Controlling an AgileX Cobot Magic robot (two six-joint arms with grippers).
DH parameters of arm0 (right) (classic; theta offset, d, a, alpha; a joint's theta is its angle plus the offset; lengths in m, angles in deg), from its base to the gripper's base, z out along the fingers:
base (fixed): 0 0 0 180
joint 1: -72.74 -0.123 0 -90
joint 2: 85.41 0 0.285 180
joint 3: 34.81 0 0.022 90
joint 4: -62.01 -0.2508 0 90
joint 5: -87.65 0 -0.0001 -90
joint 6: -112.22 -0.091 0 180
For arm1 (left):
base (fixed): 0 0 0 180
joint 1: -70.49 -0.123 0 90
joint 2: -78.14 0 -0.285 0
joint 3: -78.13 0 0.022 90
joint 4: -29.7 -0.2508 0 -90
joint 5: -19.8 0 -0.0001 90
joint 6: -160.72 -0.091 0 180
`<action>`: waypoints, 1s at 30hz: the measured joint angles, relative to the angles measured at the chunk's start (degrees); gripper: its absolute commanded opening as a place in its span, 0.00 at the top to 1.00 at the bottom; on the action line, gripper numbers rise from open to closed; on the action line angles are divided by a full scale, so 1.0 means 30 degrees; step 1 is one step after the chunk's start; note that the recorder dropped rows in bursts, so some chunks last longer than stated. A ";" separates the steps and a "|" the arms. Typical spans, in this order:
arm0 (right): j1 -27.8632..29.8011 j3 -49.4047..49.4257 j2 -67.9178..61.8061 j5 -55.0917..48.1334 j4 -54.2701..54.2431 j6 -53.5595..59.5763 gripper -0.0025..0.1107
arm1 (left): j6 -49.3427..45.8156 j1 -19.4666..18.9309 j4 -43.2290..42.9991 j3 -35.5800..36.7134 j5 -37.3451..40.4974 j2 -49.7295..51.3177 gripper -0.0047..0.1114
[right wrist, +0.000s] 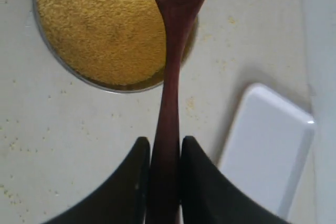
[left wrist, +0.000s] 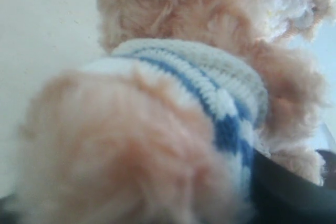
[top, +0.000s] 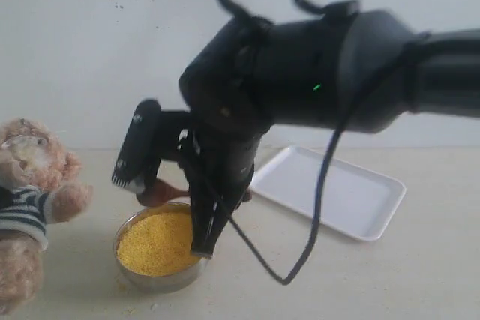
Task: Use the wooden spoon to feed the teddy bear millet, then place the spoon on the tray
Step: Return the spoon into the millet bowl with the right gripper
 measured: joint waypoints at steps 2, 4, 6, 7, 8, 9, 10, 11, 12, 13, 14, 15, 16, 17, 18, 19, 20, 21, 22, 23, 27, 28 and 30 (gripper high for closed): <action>-0.0300 -0.0148 -0.1354 0.0167 0.0000 -0.0238 0.98 | 0.0000 -0.0026 -0.0010 -0.0252 0.0766 0.0513 0.92; -0.0379 -0.0186 -0.1764 0.0484 0.0122 -0.0499 0.98 | 0.0000 -0.0026 -0.0010 -0.0773 0.1092 0.1295 0.92; -0.0379 -0.0261 -0.1945 0.0617 0.0573 -0.1372 0.98 | 0.0000 -0.0026 0.0027 -0.1092 0.1358 0.2365 0.92; -0.0379 -0.0294 -0.2031 0.0664 0.0858 -0.1879 0.98 | 0.0000 -0.0026 0.0027 -0.1141 0.1664 0.2866 0.92; -0.0379 -0.0294 -0.2111 0.0787 0.1268 -0.2443 0.98 | 0.0000 -0.0026 0.0027 -0.1141 0.2213 0.3584 0.92; -0.0379 -0.0294 -0.2203 0.0934 0.1456 -0.2852 0.98 | 0.0000 -0.0026 0.0027 -0.1184 0.2628 0.3944 0.92; -0.0379 -0.0294 -0.2395 0.1008 0.1550 -0.3146 0.98 | 0.0000 -0.0026 0.0027 -0.1350 0.3215 0.4511 0.92; -0.0379 -0.0294 -0.2558 0.1101 0.1550 -0.3261 0.98 | 0.0000 -0.0026 0.0027 -0.1450 0.3437 0.4716 0.92; -0.0379 -0.0294 -0.2722 0.1100 0.1550 -0.3345 0.98 | 0.0000 -0.0026 0.0027 -0.1573 0.3690 0.4943 0.92; -0.0379 -0.0294 -0.2848 0.1100 0.1550 -0.3452 0.98 | 0.0000 -0.0026 0.0027 -0.1616 0.3962 0.5120 0.92; -0.0390 -0.0294 -0.2948 0.1100 0.1550 -0.3604 0.98 | 0.0000 -0.0026 0.0027 -0.1677 0.4180 0.5213 0.92; -0.0390 -0.0294 -0.3083 0.1008 0.1550 -0.3695 0.98 | 0.0000 -0.0026 0.0027 -0.1707 0.4394 0.5296 0.92; -0.0390 -0.0294 -0.3129 0.1010 0.1550 -0.3729 0.98 | 0.0000 -0.0026 0.0027 -0.1707 0.4563 0.5312 0.92; -0.0390 -0.0294 -0.3129 0.0921 0.1550 -0.3771 0.98 | 0.0000 -0.0026 0.0027 -0.1707 0.4619 0.5312 0.92; -0.0390 -0.0294 -0.3129 0.0885 0.1550 -0.3814 0.98 | -0.0076 -0.0026 0.0027 -0.1707 0.4696 0.5312 0.92; -0.0390 -0.0294 -0.3129 0.0843 0.1510 -0.3850 0.98 | -0.0172 -0.0026 0.0027 -0.1707 0.4755 0.5312 0.92; -0.0390 -0.0294 -0.3129 0.0842 0.1426 -0.3859 0.98 | -0.0217 -0.0026 0.0027 -0.1751 0.4755 0.5312 0.92; -0.0390 -0.0294 -0.3129 0.0767 0.1332 -0.3859 0.98 | -0.0324 -0.0026 0.0027 -0.1786 0.4755 0.5312 0.92; -0.0390 -0.0294 -0.3129 0.0656 0.1229 -0.3891 0.98 | -0.0367 -0.0026 0.0027 -0.1786 0.4755 0.5312 0.92; -0.0390 -0.0294 -0.3129 0.0615 0.1038 -0.3891 0.98 | -0.0420 -0.0026 0.0027 -0.1792 0.4766 0.5312 0.92; -0.0390 -0.0294 -0.3129 0.0503 -0.0160 -0.3937 0.98 | -0.0494 -0.0026 0.0027 -0.1792 0.4800 0.5312 0.92; -0.0390 -0.0294 -0.3129 0.0509 -0.0416 -0.3937 0.98 | -0.0494 -0.0026 0.0027 -0.1792 0.4800 0.5312 0.92; -0.0390 -0.0294 -0.3129 0.0496 -0.0859 -0.3937 0.98 | -0.0494 -0.0026 0.0027 -0.1792 0.4810 0.5312 0.92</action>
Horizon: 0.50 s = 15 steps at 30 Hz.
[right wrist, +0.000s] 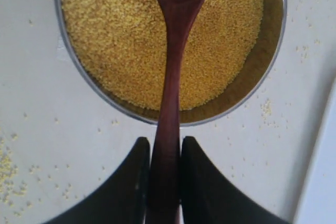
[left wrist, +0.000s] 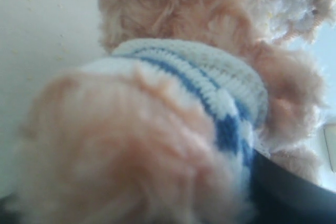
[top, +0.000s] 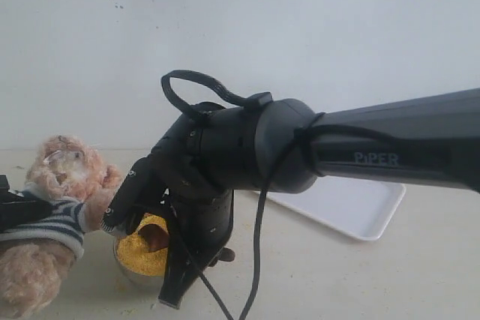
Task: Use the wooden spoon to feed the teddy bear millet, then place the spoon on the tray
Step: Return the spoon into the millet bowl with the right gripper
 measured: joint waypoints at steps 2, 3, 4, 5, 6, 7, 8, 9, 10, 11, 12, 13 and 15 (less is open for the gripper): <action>0.0000 0.0000 0.0000 -0.0034 -0.0226 -0.0228 0.98 | 0.0000 0.0000 0.0000 0.0000 0.0000 0.0000 0.92; 0.0000 0.0000 0.0000 -0.0034 -0.0319 -0.0445 0.98 | 0.0000 0.0000 0.0000 0.0000 0.0000 0.0000 0.92; 0.0000 0.0000 0.0000 -0.0034 -0.0325 -0.0641 0.98 | 0.0000 0.0000 0.0000 0.0000 0.0000 0.0000 0.92; 0.0000 0.0000 0.0000 -0.0034 -0.0357 -0.0880 0.98 | 0.0000 0.0000 0.0000 0.0000 0.0000 0.0000 0.92; 0.0000 0.0000 0.0000 -0.0077 -0.0402 -0.1084 0.98 | 0.0000 0.0000 0.0000 0.0000 0.0000 0.0000 0.92; 0.0000 0.0000 0.0000 -0.0106 -0.0402 -0.1316 0.98 | 0.0000 0.0000 0.0000 0.0000 0.0000 0.0000 0.92; 0.0000 0.0000 0.0000 -0.0149 -0.0402 -0.1440 0.98 | 0.0000 0.0000 0.0000 0.0000 0.0000 0.0000 0.92; 0.0000 0.0000 0.0000 -0.0234 -0.0402 -0.1535 0.98 | 0.0000 0.0000 0.0000 0.0000 0.0000 0.0000 0.92; 0.0000 0.0000 0.0000 -0.0375 -0.0402 -0.1615 0.98 | 0.0000 0.0000 0.0000 0.0000 0.0000 0.0000 0.92; 0.0000 0.0000 0.0036 -0.0516 -0.0402 -0.1652 0.98 | 0.0000 0.0000 0.0000 0.0000 0.0000 0.0000 0.92; 0.0000 0.0000 0.0126 -0.0662 -0.0402 -0.1691 0.98 | 0.0000 0.0000 0.0000 0.0000 0.0000 0.0000 0.92; 0.0000 0.0000 0.0275 -0.0806 -0.0431 -0.1698 0.98 | 0.0000 0.0000 0.0000 0.0000 0.0000 0.0000 0.92; 0.0000 0.0000 0.0691 -0.1003 -0.0431 -0.1698 0.98 | 0.0000 0.0000 0.0000 0.0000 0.0034 0.0000 0.92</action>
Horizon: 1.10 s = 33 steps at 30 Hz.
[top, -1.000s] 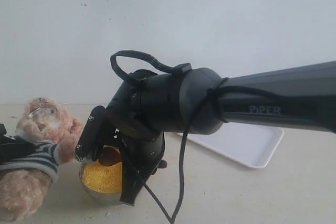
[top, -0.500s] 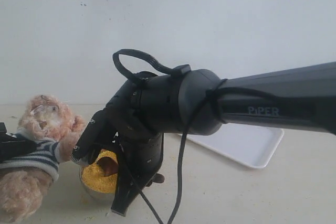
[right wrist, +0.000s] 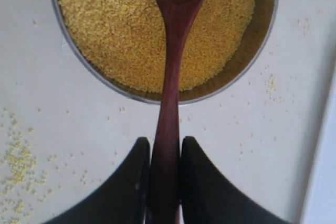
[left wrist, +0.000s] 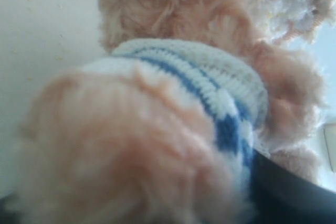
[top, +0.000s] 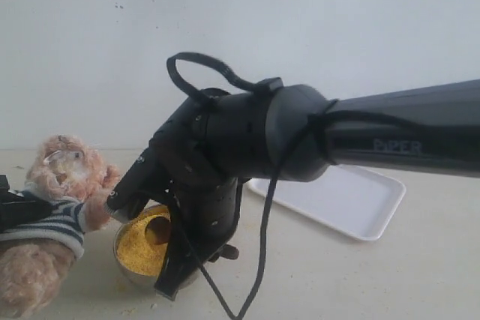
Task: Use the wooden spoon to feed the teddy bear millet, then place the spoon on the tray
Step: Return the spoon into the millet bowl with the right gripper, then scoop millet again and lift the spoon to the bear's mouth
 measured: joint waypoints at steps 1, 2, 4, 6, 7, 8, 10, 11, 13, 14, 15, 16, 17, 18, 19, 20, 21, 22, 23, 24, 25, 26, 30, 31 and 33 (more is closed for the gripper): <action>0.0000 0.0000 0.0277 0.0006 0.0000 0.0000 0.98 | 0.0000 0.0000 0.0000 0.0000 0.0039 0.0000 0.92; 0.0000 0.0000 0.0571 0.0006 0.0000 0.0000 0.98 | 0.0000 0.0000 0.0000 0.0000 0.0098 0.0000 0.92; 0.0093 0.0000 0.1069 0.0141 0.0000 -0.0037 0.98 | 0.0000 0.0000 0.0000 0.0000 0.0478 0.0000 0.92; 0.0411 -0.0012 0.1392 0.0260 -0.0093 -0.0037 0.98 | 0.0000 0.0000 -0.0113 -0.0030 0.1167 0.0000 0.92; 0.0595 -0.0012 0.1505 0.0260 -0.0274 -0.0037 0.98 | 0.0000 0.0000 -0.0232 -0.0030 0.1603 0.0000 0.92; 0.0845 -0.0012 0.1604 0.0260 -0.0544 0.0048 0.98 | 0.0000 0.0000 -0.0362 -0.0030 0.2039 0.0000 0.92; 0.1399 -0.0012 0.1947 0.0260 -0.1250 0.0123 0.98 | 0.0217 0.0000 -0.0553 -0.0030 0.2781 0.0000 0.92; 0.1636 -0.0012 0.2160 0.0226 -0.1586 0.0224 0.98 | 0.0400 0.0000 -0.0653 -0.0030 0.3138 0.0000 0.92; 0.2230 -0.0012 0.2644 0.0088 -0.2638 0.0667 0.98 | 0.0850 0.0000 -0.0904 -0.0030 0.3519 0.0000 0.92; 0.2482 -0.0012 0.2855 -0.0065 -0.3124 0.1077 0.98 | 0.1130 -0.0033 -0.1162 -0.0030 0.3620 -0.0084 0.92; 0.2852 -0.0012 0.3157 -0.0371 -0.3956 0.1552 0.98 | 0.1426 -0.0016 -0.1527 -0.0030 0.3620 -0.0169 0.92; 0.3098 -0.0012 0.3352 -0.0638 -0.4530 0.2074 0.98 | 0.1778 -0.0050 -0.1864 -0.0030 0.3620 -0.0224 0.92; 0.3433 -0.0012 0.3584 -0.1008 -0.5326 0.2552 0.98 | 0.2134 -0.0050 -0.2187 0.0025 0.3620 -0.0310 0.92; 0.3763 -0.0012 0.3813 -0.1376 -0.6096 0.2990 0.98 | 0.2389 -0.0050 -0.2442 0.0128 0.3620 -0.0340 0.92; 0.4084 -0.0012 0.3970 -0.1679 -0.6867 0.3311 0.98 | 0.2503 -0.0094 -0.2568 0.0278 0.3708 -0.0380 0.92; 0.4405 -0.0012 0.4168 -0.1902 -0.7573 0.3603 0.98 | 0.2654 -0.0094 -0.2731 0.0592 0.3793 -0.0380 0.92; 0.4691 -0.0012 0.4350 -0.2008 -0.8227 0.3866 0.98 | 0.2738 -0.0094 -0.2822 0.0848 0.3834 -0.0380 0.92; 0.4906 -0.0012 0.4539 -0.2066 -0.8715 0.4006 0.98 | 0.2783 -0.0094 -0.2880 0.1110 0.3873 -0.0380 0.92; 0.5132 -0.0012 0.4718 -0.2078 -0.9244 0.4067 0.98 | 0.2821 -0.0094 -0.2962 0.1502 0.3977 -0.0380 0.92; 0.5263 -0.0012 0.4904 -0.2114 -0.9696 0.4188 0.98 | 0.2862 -0.0094 -0.3019 0.1751 0.4006 -0.0380 0.92; 0.5348 -0.0012 0.5045 -0.2200 -1.0025 0.4338 0.98 | 0.2862 -0.0094 -0.3031 0.2056 0.4051 -0.0380 0.92; 0.5394 -0.0012 0.5185 -0.2301 -1.0387 0.4444 0.98 | 0.2862 -0.0094 -0.3113 0.2342 0.4051 -0.0380 0.92; 0.5424 -0.0012 0.5510 -0.3269 -1.1848 0.5044 0.98 | 0.2634 -0.0094 -0.3154 0.3162 0.4051 -0.0380 0.92; 0.5424 -0.0012 0.5540 -0.3568 -1.2195 0.5284 0.98 | 0.2562 -0.0121 -0.3111 0.3306 0.4051 -0.0380 0.92; 0.5434 -0.0012 0.5540 -0.4083 -1.2796 0.5654 0.98 | 0.2361 -0.0121 -0.3034 0.3564 0.4128 -0.0380 0.92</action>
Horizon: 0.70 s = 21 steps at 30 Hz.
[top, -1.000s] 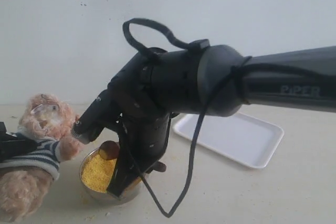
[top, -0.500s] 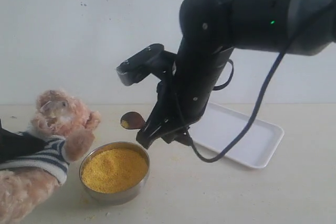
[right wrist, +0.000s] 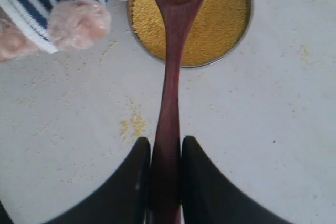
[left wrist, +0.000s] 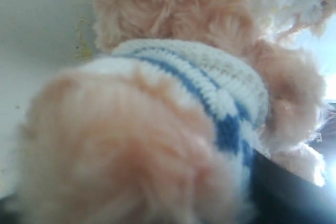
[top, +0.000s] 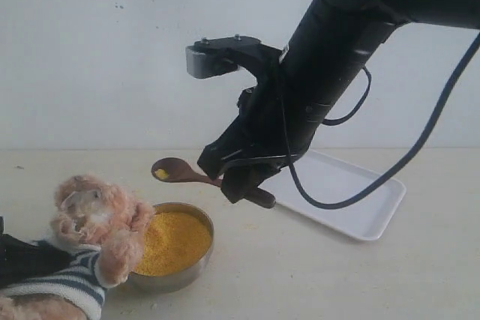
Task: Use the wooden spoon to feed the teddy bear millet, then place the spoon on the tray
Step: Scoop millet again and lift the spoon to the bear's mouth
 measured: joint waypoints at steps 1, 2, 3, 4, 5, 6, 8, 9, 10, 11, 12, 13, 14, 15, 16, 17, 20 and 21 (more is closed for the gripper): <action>0.0000 0.0000 0.0000 -0.0103 -0.0283 0.0141 0.98 | -0.0088 0.0000 0.0038 0.0103 0.0070 0.0000 0.92; 0.0000 0.0000 0.0000 -0.0137 -0.0507 0.0270 0.98 | -0.0133 0.0000 0.0038 0.0259 0.0126 0.0000 0.92; 0.0000 0.0000 0.0000 -0.0137 -0.0739 0.0332 0.98 | -0.0187 0.0000 0.0038 0.0359 0.0194 0.0000 0.92; 0.0000 0.0000 0.0000 -0.0103 -0.0986 0.0368 0.98 | -0.0181 0.0000 0.0038 0.0521 0.0341 0.0000 0.92; 0.0000 0.0000 0.0000 -0.0017 -0.1233 0.0471 0.98 | -0.0181 -0.0012 0.0038 0.0575 0.0544 0.0000 0.92; 0.0000 0.0000 0.0000 0.0089 -0.1608 0.0653 0.98 | -0.0181 -0.0012 0.0038 0.0616 0.0725 0.0000 0.92; 0.0000 0.0000 0.0000 0.0274 -0.2683 0.1178 0.98 | -0.0196 -0.0012 0.0303 0.0690 0.1109 0.0000 0.92; -0.0146 0.0000 0.0000 0.0311 -0.3106 0.1497 0.98 | -0.0196 -0.0012 0.0453 0.0690 0.1232 0.0000 0.92; -0.0363 0.0000 0.0000 0.0391 -0.3441 0.1820 0.98 | -0.0196 -0.0012 0.0693 0.0690 0.1382 0.0000 0.92; -0.0582 0.0000 0.0000 0.0421 -0.3560 0.2070 0.98 | -0.0196 -0.0012 0.0965 0.0690 0.1431 -0.0029 0.92; -0.0916 0.0000 0.0000 0.0468 -0.3632 0.2346 0.98 | -0.0196 -0.0012 0.1202 0.0690 0.1431 -0.0190 0.92; -0.1281 0.0000 0.0000 0.0618 -0.3632 0.2554 0.98 | -0.0196 -0.0012 0.1393 0.0701 0.1431 -0.0426 0.92; -0.1580 0.0000 0.0000 0.0778 -0.3496 0.2722 0.98 | -0.0196 -0.0012 0.1607 0.0733 0.1431 -0.0741 0.92; -0.1948 0.0000 0.0000 0.1115 -0.3286 0.2792 0.98 | -0.0228 -0.0012 0.1709 0.0733 0.1461 -0.1125 0.92; -0.2280 0.0000 0.0000 0.1560 -0.2962 0.2846 0.98 | -0.0228 -0.0012 0.1738 0.0733 0.1461 -0.1456 0.92; -0.2563 0.0000 0.0000 0.2145 -0.2649 0.2857 0.98 | -0.0228 -0.0012 0.1738 0.0773 0.1461 -0.1906 0.92; -0.2947 0.0000 0.0000 0.4137 -0.2343 0.2892 0.98 | -0.0240 -0.0012 0.1964 0.1155 0.1419 -0.3167 0.92; -0.2979 0.0000 0.0000 0.4832 -0.2343 0.2892 0.98 | -0.0273 -0.0012 0.2017 0.1354 0.1308 -0.3555 0.92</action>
